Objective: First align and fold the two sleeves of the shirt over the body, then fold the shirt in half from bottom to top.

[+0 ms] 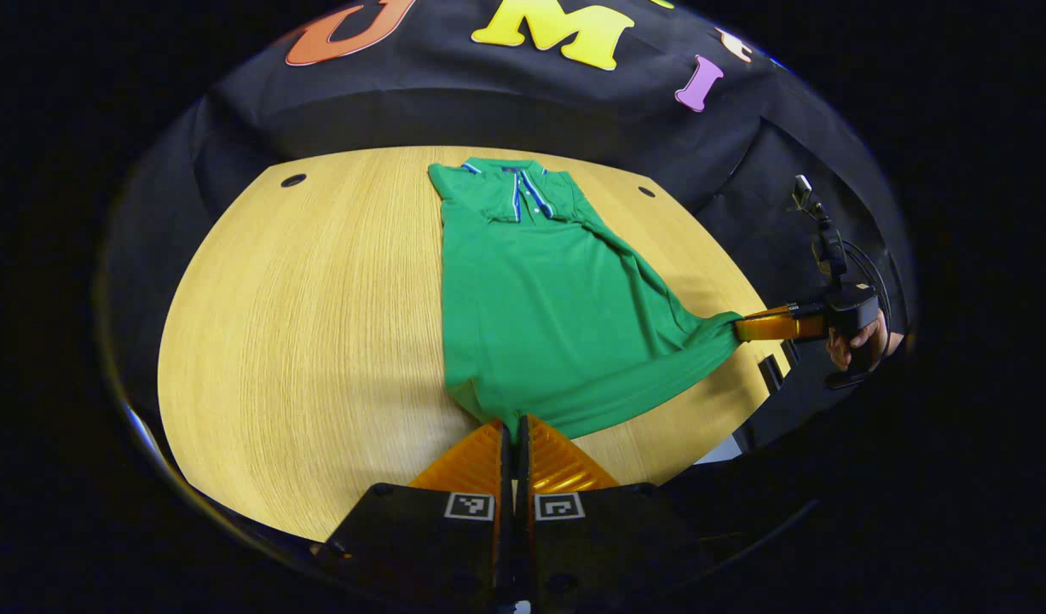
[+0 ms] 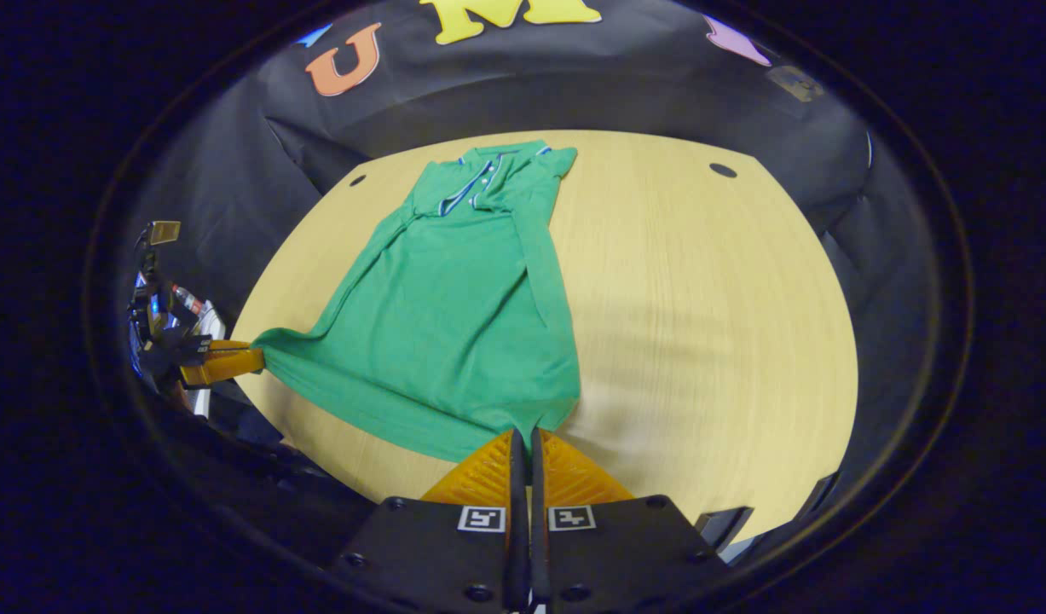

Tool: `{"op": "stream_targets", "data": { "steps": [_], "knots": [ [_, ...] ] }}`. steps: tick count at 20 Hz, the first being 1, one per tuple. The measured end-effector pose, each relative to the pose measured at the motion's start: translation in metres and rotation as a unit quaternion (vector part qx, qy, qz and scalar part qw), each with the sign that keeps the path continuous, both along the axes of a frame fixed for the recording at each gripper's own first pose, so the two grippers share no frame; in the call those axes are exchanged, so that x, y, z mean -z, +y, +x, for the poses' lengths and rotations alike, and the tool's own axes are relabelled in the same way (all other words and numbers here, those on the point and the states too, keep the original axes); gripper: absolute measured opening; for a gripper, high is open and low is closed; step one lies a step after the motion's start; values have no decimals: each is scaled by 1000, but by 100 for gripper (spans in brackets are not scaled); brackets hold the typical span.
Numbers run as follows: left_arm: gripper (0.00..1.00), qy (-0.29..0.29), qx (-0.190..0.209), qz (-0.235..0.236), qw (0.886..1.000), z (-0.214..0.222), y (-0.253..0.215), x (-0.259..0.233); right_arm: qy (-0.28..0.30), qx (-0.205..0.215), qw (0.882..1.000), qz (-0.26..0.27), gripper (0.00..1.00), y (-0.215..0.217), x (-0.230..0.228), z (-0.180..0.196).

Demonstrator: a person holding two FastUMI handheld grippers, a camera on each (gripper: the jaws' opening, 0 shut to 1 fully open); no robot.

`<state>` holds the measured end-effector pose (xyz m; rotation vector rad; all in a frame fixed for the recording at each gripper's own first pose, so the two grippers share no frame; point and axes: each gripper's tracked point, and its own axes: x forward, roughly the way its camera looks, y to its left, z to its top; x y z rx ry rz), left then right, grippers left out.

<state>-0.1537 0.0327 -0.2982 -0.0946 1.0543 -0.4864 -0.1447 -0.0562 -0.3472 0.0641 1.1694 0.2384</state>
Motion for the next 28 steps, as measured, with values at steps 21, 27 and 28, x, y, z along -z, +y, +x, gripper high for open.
{"op": "stream_targets", "data": {
  "steps": [21,27,28],
  "knots": [
    [4,-153,-33,-40,987,212,7,-111,-163,27,986,18,4,9,-125,212],
    [4,-183,-26,-35,982,287,1,-106,-184,45,982,16,4,8,-120,289],
    [3,-189,-25,-31,981,301,-1,-103,-189,51,981,13,4,6,-118,302]
  ]
}}
